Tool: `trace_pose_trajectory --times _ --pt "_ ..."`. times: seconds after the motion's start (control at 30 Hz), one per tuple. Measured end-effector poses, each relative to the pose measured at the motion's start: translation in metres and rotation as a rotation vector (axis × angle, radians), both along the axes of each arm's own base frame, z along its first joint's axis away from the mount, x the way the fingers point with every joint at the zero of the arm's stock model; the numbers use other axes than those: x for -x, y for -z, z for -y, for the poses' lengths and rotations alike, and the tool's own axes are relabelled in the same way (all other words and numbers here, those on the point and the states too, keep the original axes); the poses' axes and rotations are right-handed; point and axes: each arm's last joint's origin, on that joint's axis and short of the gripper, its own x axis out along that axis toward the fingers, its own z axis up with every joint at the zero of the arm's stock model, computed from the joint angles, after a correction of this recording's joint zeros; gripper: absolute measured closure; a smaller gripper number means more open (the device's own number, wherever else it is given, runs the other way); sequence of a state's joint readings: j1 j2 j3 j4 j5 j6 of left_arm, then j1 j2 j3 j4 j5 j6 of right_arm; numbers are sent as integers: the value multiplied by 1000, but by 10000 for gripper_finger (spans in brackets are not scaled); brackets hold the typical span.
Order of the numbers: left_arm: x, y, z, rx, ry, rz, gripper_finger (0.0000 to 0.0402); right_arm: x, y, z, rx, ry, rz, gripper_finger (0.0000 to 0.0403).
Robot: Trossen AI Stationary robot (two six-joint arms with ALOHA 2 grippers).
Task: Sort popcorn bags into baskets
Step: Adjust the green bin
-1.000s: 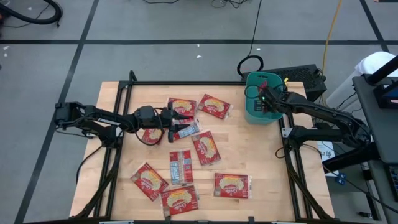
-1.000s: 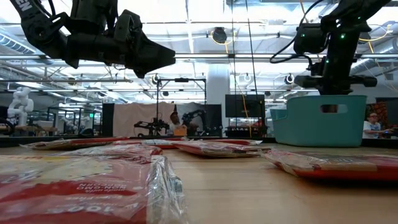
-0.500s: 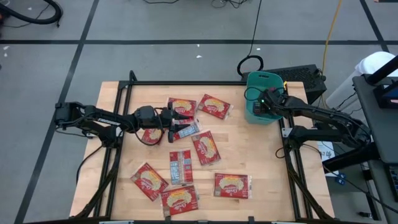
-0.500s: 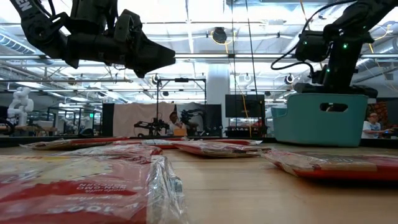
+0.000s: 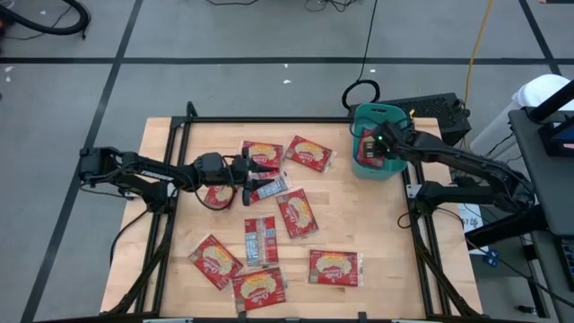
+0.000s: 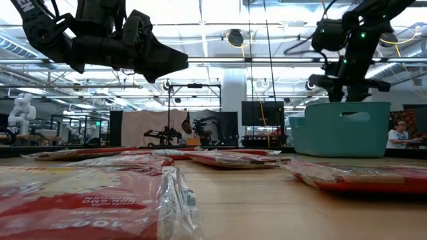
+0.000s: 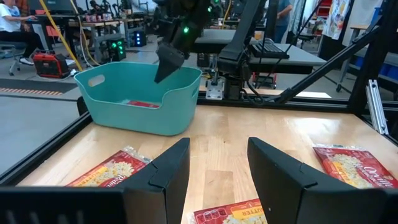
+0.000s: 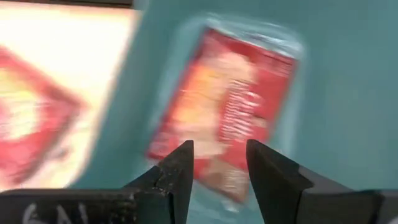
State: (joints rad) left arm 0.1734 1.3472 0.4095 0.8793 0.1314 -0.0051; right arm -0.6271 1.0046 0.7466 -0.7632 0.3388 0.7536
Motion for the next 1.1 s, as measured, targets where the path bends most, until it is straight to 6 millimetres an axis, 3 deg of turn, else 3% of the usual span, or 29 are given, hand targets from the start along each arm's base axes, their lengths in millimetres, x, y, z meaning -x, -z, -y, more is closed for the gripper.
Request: trace_pose_trajectory --times 0.23,0.37,0.63,0.87,1.1 --pt "0 0 0 -12 -1 -1 236 -50 -23 -24 188 -199 260 262" --pt "0 0 0 -26 0 -1 236 -82 -13 -43 286 -253 245 275" --pt "0 0 0 -25 -1 -4 236 -139 -2 -60 280 -376 164 340" --pt "0 0 0 -28 -1 -4 236 -156 24 -64 244 -408 66 397" --pt "0 1 0 -26 -3 -10 236 -156 33 -63 237 -409 36 398"
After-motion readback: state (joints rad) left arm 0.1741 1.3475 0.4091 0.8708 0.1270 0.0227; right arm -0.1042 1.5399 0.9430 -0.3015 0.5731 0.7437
